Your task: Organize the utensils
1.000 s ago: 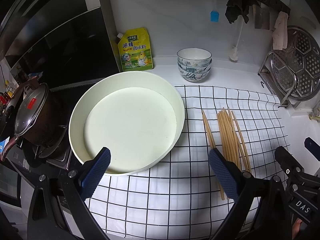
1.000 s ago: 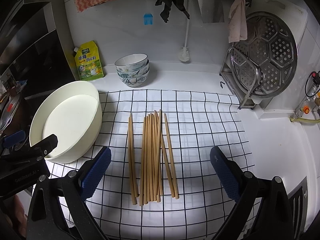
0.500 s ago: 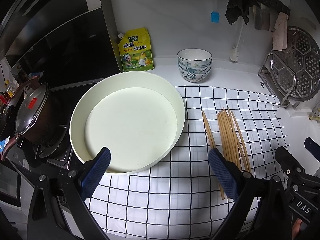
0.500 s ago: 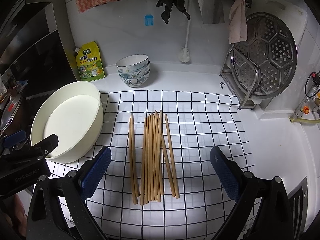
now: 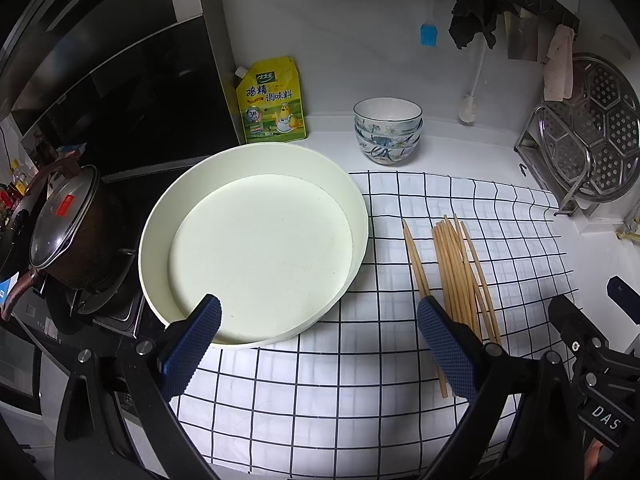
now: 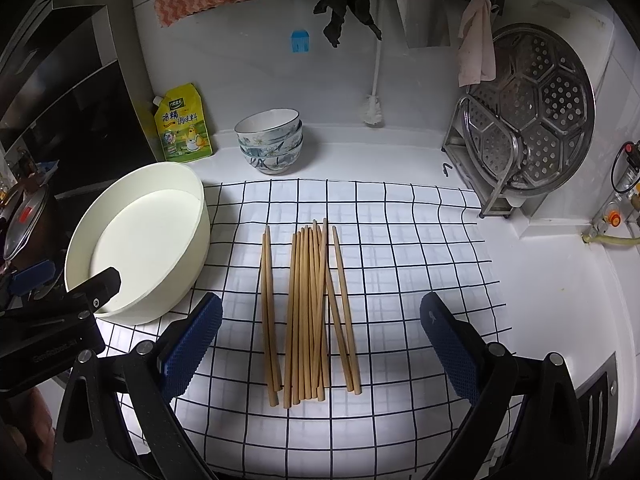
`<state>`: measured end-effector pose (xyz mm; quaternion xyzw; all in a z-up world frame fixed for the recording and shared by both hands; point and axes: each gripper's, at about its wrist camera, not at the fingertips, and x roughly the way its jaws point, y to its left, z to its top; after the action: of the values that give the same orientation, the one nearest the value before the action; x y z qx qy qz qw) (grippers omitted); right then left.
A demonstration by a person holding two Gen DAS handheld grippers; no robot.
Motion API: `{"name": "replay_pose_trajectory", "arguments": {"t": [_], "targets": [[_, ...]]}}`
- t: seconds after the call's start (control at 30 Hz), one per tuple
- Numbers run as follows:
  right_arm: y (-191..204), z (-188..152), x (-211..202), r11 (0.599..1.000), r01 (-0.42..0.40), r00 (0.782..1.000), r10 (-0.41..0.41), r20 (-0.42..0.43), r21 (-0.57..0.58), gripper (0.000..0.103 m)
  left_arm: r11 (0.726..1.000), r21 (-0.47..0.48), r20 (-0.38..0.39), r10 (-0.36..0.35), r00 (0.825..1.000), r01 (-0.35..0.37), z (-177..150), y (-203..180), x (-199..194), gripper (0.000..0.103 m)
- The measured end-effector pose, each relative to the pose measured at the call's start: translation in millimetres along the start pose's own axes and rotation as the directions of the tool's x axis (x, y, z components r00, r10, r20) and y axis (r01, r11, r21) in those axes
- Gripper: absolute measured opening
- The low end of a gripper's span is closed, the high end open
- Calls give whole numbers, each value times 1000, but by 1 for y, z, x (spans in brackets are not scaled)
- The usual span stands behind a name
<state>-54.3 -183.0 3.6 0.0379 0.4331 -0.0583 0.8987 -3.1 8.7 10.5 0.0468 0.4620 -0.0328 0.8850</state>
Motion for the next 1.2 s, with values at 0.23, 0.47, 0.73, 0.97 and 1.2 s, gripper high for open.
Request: {"name": "replay_pose_trajectory", "arguments": {"t": [0.23, 0.47, 0.73, 0.97, 1.2], "targets": [[-13, -7, 5, 1000, -18, 1000, 19, -19, 10, 95, 998, -37, 19, -59, 998, 59, -6, -6, -1, 97], [-41, -19, 30, 996, -83, 994, 85, -75, 24, 95, 995, -57, -9, -87, 996, 87, -19, -23, 20, 97], [-71, -33, 76, 988, -152, 983, 150, -103, -9, 95, 997, -41, -77, -68, 995, 65, -40, -55, 64, 97], [-88, -39, 130, 989, -143, 977, 136, -162, -38, 95, 993, -105, -78, -66, 995, 58, -49, -65, 100, 97], [-89, -39, 165, 993, -107, 980, 96, -175, -56, 95, 994, -110, -93, -28, 995, 17, -56, -72, 129, 97]]}}
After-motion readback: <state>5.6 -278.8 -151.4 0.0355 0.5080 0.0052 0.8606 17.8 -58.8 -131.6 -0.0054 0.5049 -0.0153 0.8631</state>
